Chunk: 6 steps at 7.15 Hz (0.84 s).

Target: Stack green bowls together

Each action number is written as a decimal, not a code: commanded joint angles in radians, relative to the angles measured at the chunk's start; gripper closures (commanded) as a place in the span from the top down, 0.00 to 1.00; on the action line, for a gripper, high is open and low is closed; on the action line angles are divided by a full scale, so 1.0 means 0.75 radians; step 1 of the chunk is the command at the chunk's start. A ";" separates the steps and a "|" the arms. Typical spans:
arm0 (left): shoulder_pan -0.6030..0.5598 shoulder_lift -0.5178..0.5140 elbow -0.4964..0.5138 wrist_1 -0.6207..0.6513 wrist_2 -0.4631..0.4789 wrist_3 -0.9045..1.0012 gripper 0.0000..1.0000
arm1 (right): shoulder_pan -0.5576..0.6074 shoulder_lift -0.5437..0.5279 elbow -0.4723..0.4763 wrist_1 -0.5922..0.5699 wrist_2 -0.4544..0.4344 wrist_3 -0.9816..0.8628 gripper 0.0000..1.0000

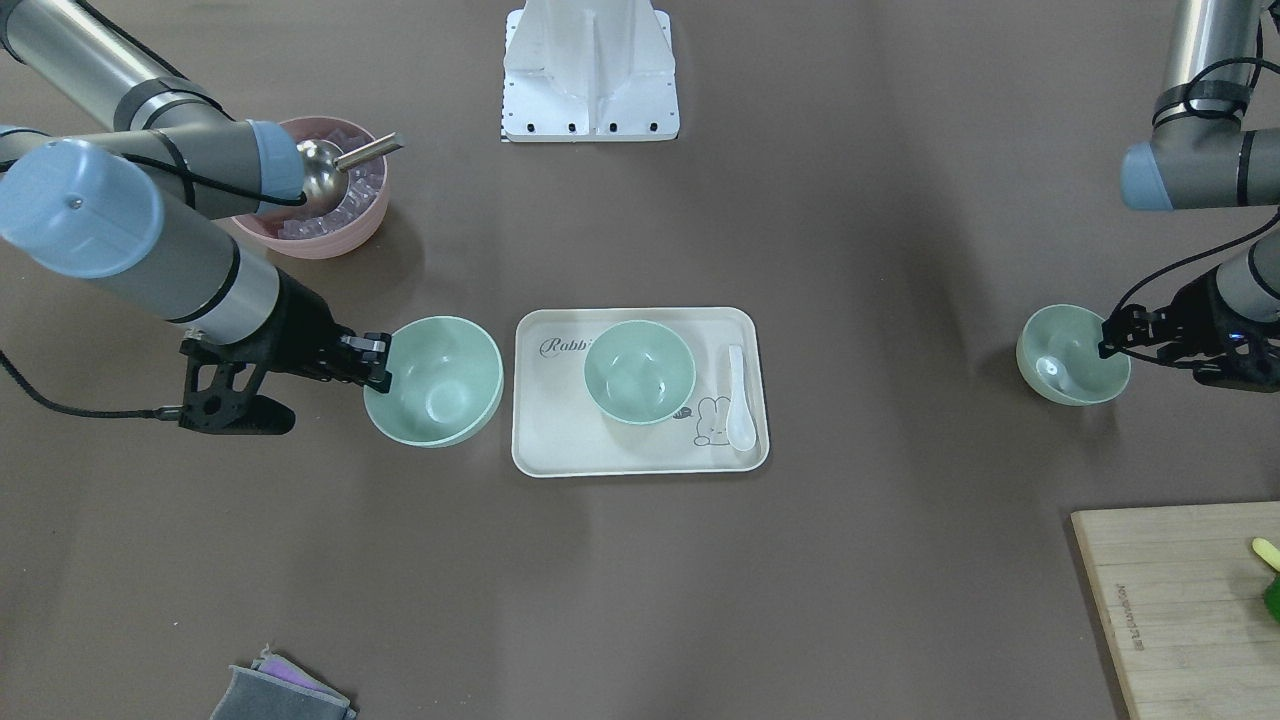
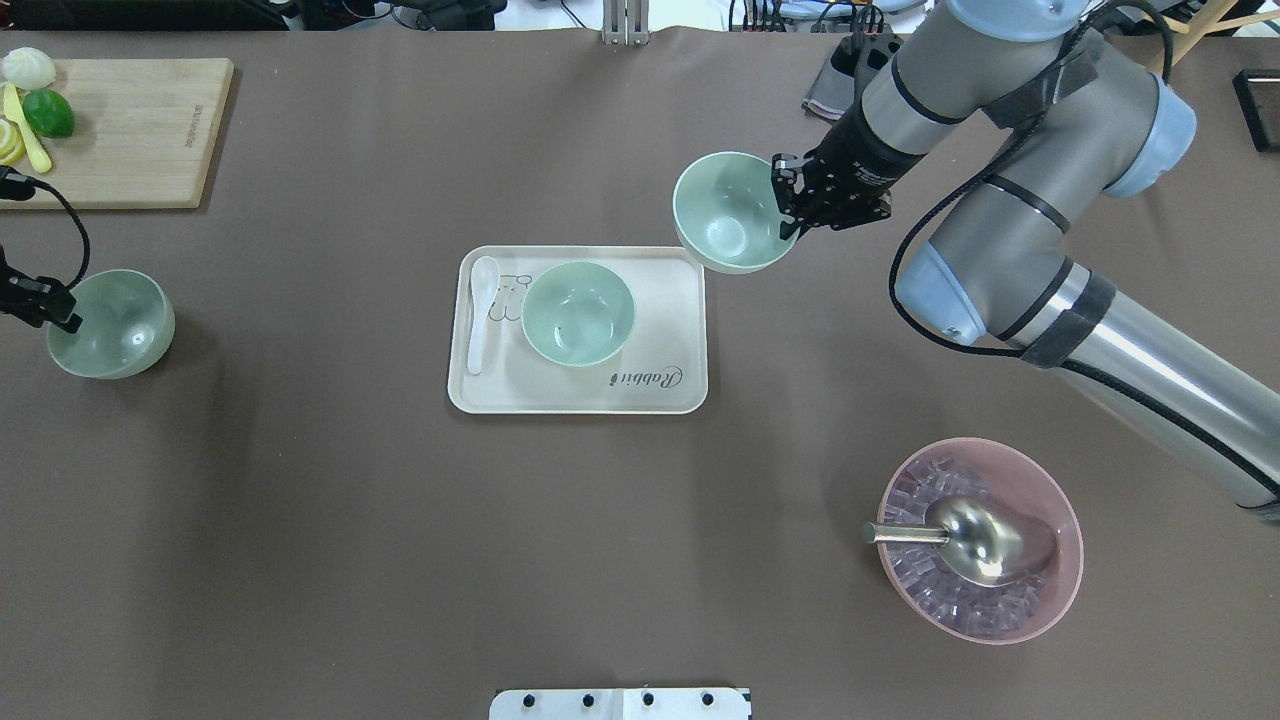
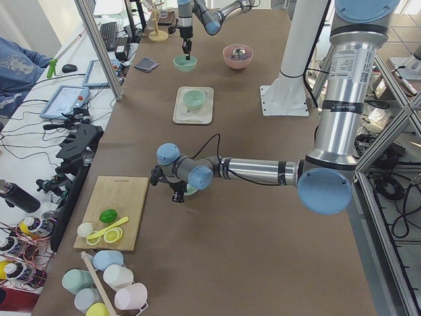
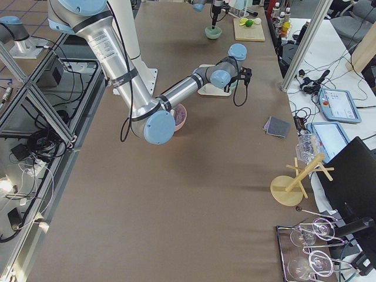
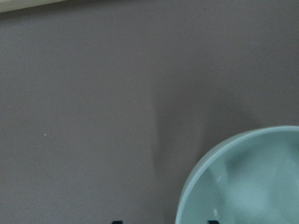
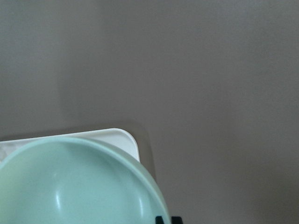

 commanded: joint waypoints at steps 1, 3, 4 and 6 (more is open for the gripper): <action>0.002 -0.013 -0.012 0.000 -0.014 0.002 0.00 | -0.069 0.086 -0.034 0.007 -0.088 0.100 0.00; 0.000 -0.118 -0.053 0.073 -0.169 -0.100 0.00 | -0.155 0.132 -0.040 0.013 -0.162 0.173 0.00; 0.000 -0.208 -0.095 0.147 -0.174 -0.210 0.00 | -0.189 0.156 -0.044 0.011 -0.217 0.200 0.00; 0.004 -0.296 -0.281 0.353 -0.225 -0.350 0.00 | -0.253 0.199 -0.099 0.044 -0.260 0.216 0.00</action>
